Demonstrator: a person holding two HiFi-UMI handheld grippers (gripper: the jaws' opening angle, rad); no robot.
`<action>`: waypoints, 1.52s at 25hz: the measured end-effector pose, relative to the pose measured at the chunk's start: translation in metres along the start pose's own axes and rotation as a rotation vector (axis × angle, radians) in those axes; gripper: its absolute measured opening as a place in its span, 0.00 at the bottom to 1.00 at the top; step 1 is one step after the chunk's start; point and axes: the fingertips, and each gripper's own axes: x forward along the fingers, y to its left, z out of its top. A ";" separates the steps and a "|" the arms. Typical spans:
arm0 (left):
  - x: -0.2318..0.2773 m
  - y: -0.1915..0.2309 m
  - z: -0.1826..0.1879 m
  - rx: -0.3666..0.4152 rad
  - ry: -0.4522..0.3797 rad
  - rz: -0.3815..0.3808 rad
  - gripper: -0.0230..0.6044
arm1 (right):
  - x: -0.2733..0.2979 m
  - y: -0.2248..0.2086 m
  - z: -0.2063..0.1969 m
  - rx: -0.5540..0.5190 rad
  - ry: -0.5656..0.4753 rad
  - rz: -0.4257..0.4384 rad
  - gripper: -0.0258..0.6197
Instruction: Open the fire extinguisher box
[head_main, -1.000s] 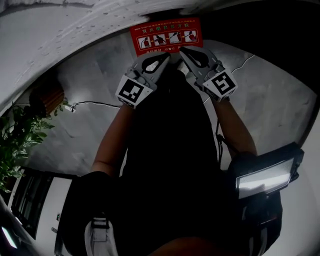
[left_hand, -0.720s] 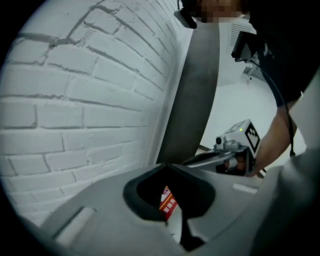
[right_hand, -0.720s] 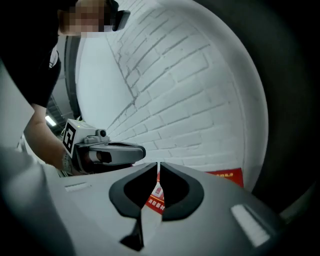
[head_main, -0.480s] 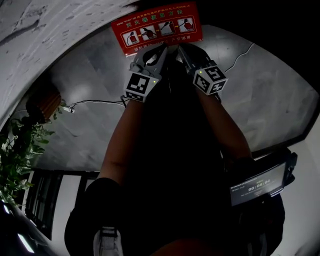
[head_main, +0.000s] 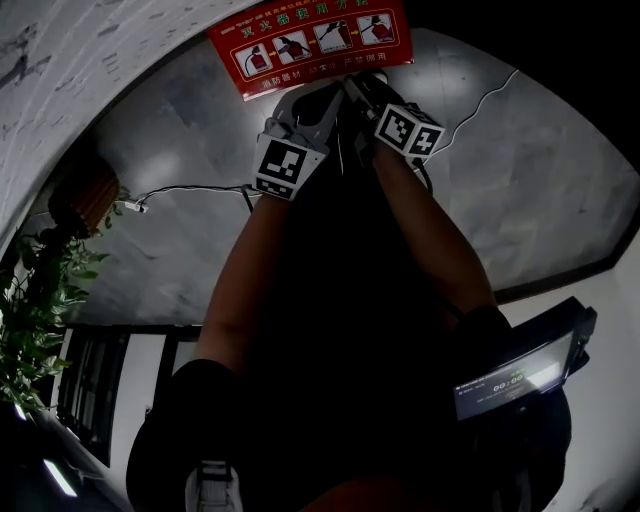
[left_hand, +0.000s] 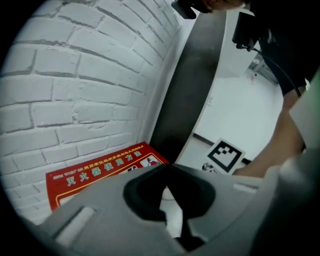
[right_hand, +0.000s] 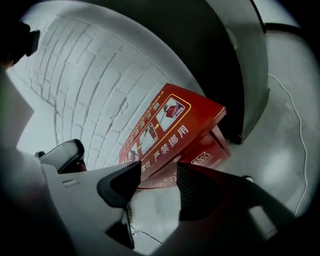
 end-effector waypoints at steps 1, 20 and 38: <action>-0.001 0.000 -0.001 -0.001 0.002 -0.001 0.04 | 0.005 -0.003 -0.003 0.033 -0.002 0.003 0.37; -0.020 -0.013 0.006 -0.028 -0.013 -0.015 0.04 | 0.010 0.011 0.008 0.212 0.004 0.107 0.24; -0.042 0.016 0.072 0.033 -0.129 0.047 0.04 | -0.021 0.144 0.110 -0.284 -0.053 0.253 0.22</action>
